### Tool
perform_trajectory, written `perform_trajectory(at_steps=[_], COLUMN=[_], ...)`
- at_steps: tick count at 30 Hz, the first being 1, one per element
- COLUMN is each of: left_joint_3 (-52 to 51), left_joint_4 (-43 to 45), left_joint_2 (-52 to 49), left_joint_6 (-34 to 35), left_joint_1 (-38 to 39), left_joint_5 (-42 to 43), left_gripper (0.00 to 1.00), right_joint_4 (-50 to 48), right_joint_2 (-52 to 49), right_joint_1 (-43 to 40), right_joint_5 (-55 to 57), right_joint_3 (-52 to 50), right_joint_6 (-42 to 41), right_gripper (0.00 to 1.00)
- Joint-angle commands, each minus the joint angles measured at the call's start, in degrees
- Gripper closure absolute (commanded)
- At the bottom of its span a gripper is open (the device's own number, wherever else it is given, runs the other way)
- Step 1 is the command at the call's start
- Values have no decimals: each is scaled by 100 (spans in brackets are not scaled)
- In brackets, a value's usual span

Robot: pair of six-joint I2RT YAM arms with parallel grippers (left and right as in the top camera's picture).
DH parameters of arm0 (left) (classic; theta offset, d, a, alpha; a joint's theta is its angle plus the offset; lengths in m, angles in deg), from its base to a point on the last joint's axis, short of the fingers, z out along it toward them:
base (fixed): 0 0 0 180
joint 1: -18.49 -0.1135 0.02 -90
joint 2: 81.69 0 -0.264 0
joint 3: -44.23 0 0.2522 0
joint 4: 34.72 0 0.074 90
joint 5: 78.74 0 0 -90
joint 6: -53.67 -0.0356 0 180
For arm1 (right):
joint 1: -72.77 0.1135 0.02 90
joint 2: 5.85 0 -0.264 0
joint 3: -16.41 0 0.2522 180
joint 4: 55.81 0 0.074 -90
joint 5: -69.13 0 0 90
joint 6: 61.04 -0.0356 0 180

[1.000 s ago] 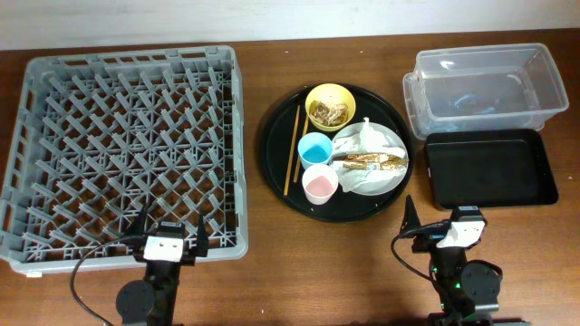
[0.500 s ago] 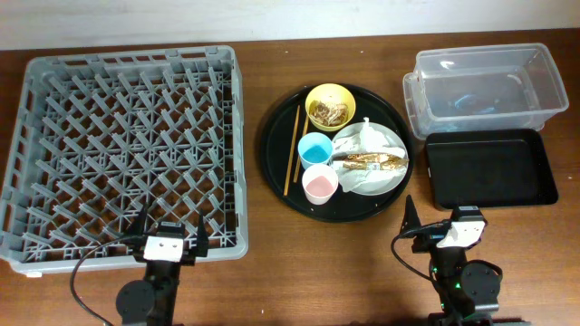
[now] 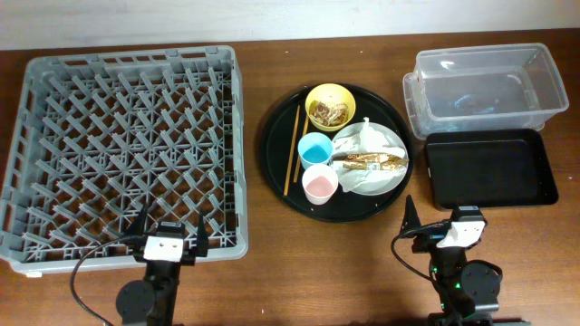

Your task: Sort waste into correct bins and load items into the dishwasher rack

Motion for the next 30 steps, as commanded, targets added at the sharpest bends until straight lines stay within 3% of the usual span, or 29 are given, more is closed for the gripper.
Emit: perform_trajectory(at_steps=[1, 25, 30], left_joint_3=[-33, -33, 57], left_joint_4=[-7, 9, 535], left_joint_2=[44, 44, 44], left_joint_6=[55, 59, 555], left_joint_1=[-20, -17, -20], left_joint_5=[-63, -55, -61], left_gripper=[1, 1, 1], right_joint_4=[114, -107, -448], right_joint_2=[37, -168, -168], right_joint_1=[52, 52, 52], right_joint_5=[199, 195, 195], right_joint_3=[26, 28, 258], right_joint_6=[-33, -31, -9], right_gripper=[2, 2, 2])
